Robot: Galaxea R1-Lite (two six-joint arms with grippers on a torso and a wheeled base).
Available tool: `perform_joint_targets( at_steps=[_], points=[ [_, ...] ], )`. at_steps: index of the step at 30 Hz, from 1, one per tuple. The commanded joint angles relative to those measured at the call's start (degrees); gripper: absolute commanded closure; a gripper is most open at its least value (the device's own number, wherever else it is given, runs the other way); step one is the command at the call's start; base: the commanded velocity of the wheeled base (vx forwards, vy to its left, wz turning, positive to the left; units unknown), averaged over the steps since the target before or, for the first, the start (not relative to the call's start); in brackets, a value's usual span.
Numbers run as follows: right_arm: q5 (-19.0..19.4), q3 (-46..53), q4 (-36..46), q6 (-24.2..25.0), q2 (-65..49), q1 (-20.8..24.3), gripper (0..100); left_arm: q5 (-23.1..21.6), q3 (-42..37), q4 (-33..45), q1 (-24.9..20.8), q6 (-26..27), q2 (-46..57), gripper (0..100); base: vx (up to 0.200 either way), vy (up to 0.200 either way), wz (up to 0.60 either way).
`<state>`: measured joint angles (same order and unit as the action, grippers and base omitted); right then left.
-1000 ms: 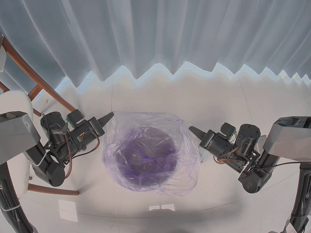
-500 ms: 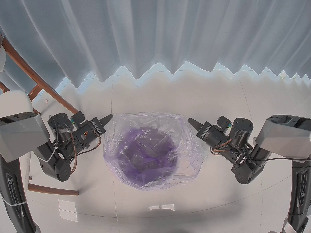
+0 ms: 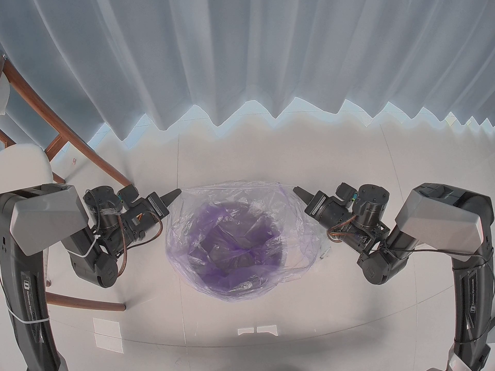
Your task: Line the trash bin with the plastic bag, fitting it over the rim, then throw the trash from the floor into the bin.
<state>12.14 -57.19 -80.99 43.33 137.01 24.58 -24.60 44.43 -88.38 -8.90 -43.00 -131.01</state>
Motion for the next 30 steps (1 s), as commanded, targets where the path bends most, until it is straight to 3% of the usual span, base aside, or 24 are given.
perform_joint_targets(
  at_steps=[1, 30],
  points=[
    [-0.01, -1.88, 1.19, 0.0, 1.42, 0.03, 100, -0.01, 0.74, -0.04, 0.29, -2.62, -1.0, 100, 0.0, 0.0, 0.0],
    [-0.1, -4.78, 3.47, -0.08, 6.25, -1.29, 100, 0.17, 1.0, -0.12, 1.87, -4.73, -6.8, 100, 0.0, 0.0, 0.0]
  ],
)
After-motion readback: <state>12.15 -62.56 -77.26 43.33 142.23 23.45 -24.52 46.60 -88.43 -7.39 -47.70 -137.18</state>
